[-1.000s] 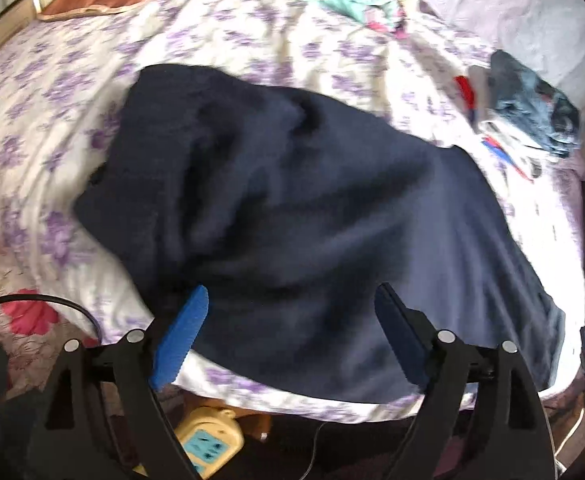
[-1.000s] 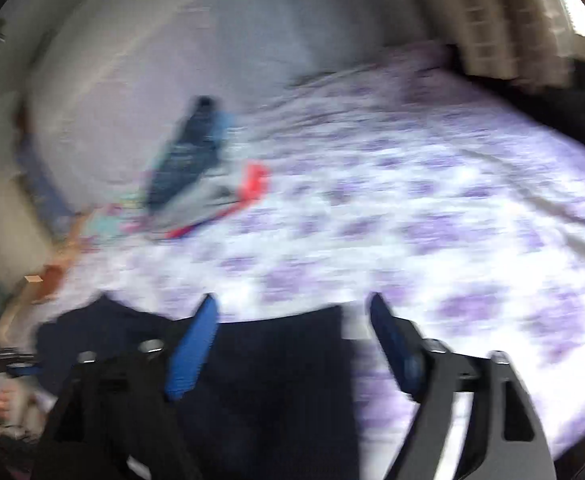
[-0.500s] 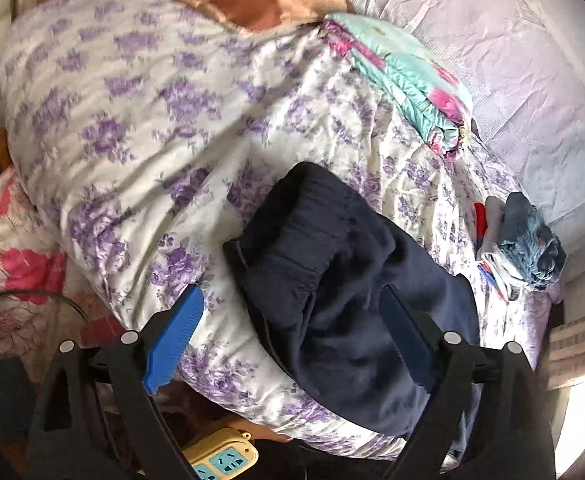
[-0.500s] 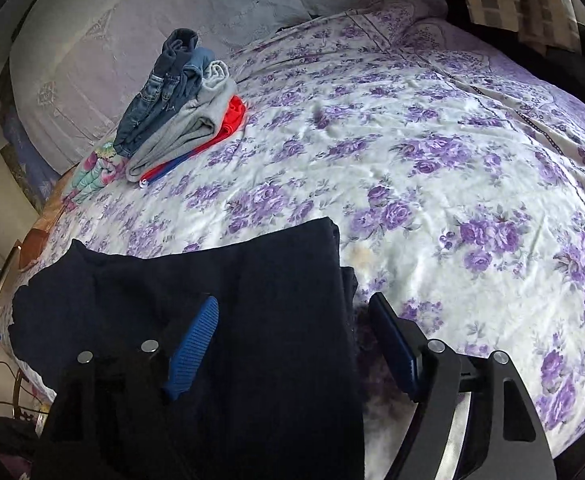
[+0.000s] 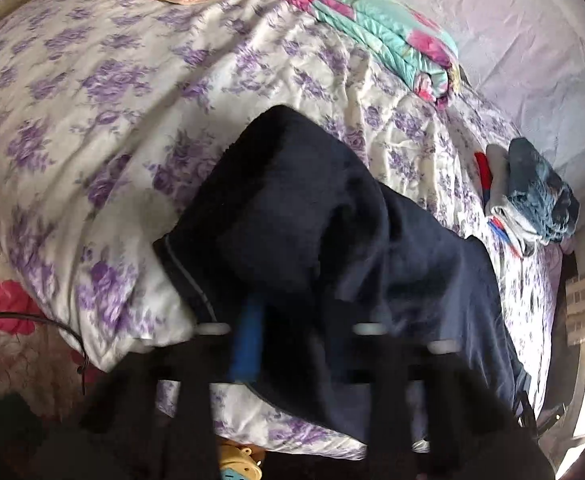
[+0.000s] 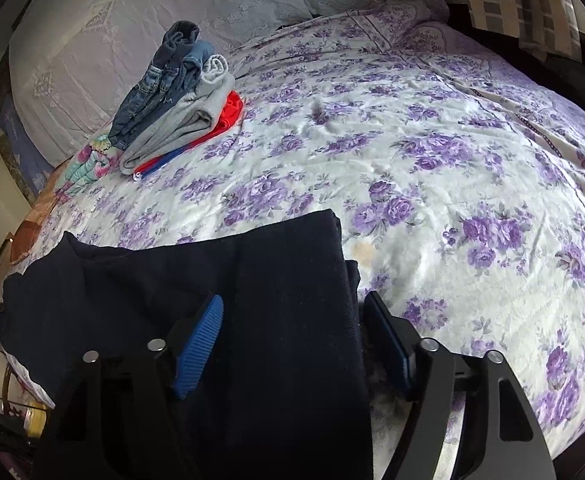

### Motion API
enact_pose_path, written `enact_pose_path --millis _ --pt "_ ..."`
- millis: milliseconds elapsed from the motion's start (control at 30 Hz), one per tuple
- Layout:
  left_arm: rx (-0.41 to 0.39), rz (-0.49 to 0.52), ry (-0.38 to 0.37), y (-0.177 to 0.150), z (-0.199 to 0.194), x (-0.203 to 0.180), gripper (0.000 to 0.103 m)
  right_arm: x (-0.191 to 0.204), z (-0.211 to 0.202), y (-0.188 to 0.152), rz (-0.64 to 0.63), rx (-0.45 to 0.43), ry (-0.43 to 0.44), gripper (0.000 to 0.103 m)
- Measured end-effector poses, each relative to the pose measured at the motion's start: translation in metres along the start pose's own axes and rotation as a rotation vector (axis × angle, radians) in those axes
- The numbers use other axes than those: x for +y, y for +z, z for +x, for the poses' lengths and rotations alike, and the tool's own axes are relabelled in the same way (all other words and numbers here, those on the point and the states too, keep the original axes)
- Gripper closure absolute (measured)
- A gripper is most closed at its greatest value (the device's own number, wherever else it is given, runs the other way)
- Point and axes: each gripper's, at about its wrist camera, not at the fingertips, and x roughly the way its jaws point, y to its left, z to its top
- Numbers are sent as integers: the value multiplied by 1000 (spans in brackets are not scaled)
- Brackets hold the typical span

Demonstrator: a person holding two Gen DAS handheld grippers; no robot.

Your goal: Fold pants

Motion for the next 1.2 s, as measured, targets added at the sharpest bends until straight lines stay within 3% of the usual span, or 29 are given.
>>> enact_pose_path --millis 100,267,400,433,567,667,733,800,933,1100,1133,1167,1200 --pt "93 -27 10 -1 20 7 81 -2 -1 0 10 -1 8 32" --pt "81 0 48 -2 24 -3 73 -3 -3 -1 19 0 12 33" --pt "36 -6 59 -1 21 0 88 -3 -3 -1 18 -4 14 33" --pt "4 -8 58 0 16 0 90 -5 -4 -2 23 -8 18 36" --pt "-79 -51 45 6 -3 8 91 -11 -17 -1 73 -40 55 61" --pt "-127 -64 24 14 -24 8 92 -5 -43 4 92 -92 115 69" --pt "-148 -48 38 17 -32 5 92 8 -57 7 35 -113 136 76" --pt "-140 -37 74 17 -29 7 91 15 -55 7 -2 -85 99 75" --pt "-66 -91 120 12 0 38 91 0 -36 0 23 -32 30 58" --pt "-74 -79 127 11 -3 37 90 6 -30 6 -48 -44 7 40" --pt "-72 -74 136 12 -4 35 90 10 -22 9 -88 -28 -6 45" --pt "-72 -67 144 12 -4 33 90 11 -16 11 -105 -9 -6 95" --pt "-75 -66 147 12 -5 31 90 10 -9 12 -110 21 6 97"
